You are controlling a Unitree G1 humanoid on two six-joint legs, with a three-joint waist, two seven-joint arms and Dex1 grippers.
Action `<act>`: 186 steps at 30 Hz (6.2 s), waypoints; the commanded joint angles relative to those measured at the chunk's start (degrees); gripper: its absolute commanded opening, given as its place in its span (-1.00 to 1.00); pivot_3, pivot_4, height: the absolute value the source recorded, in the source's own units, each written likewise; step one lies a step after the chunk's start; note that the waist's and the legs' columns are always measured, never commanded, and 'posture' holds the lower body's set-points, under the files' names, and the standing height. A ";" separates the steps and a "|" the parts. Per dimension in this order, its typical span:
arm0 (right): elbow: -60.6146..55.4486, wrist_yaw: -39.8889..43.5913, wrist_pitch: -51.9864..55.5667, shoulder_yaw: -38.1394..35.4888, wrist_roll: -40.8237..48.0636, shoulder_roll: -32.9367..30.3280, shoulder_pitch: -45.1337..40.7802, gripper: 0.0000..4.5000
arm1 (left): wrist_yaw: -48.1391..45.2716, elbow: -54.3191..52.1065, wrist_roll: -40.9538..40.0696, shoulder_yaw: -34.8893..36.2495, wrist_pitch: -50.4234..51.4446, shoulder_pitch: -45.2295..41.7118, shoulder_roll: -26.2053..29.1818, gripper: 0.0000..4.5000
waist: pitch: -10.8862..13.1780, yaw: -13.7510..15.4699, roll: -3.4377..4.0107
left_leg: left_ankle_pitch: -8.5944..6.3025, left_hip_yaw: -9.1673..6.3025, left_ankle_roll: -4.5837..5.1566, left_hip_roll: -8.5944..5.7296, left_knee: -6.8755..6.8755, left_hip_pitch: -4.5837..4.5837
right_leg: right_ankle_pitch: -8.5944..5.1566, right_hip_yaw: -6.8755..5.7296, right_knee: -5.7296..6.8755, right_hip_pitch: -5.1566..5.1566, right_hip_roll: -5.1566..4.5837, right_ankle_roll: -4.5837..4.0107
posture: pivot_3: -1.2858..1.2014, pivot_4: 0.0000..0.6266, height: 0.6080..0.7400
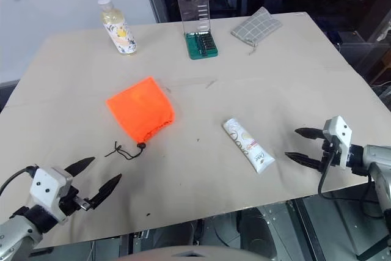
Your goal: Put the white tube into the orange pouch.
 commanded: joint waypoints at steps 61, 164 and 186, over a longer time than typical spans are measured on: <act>-21.90 -37.79 16.10 21.72 -21.46 14.40 4.87 0.99 | 40.76 7.47 49.12 -31.83 0.71 -30.25 -5.61 1.00 | -0.70 0.13 -0.49 | 0.07 -0.48 -0.12 -0.10 0.03 0.16 | 0.29 -0.05 0.13 0.07 0.02 0.02 | 0.03 -0.52 1.00; -25.82 -30.78 19.36 30.23 -18.54 19.60 -12.92 -0.87 | 20.92 -4.23 22.26 -29.85 27.80 -43.44 -13.23 -0.97 | -0.46 -0.03 -0.16 | 0.10 -0.63 -0.19 -0.19 -0.01 -0.07 | 0.30 -0.21 0.00 -0.04 0.06 0.00 | 0.03 -0.52 1.00; -2.39 -33.73 15.98 37.32 -25.82 39.06 -33.78 -0.87 | 15.43 -8.10 13.55 -37.40 34.33 -46.33 -13.15 -0.97 | -0.27 -0.17 -0.03 | 0.22 -0.69 -0.42 -0.35 -0.08 -0.27 | 0.32 -0.18 0.07 -0.36 -0.03 -0.05 | 0.03 -0.52 1.00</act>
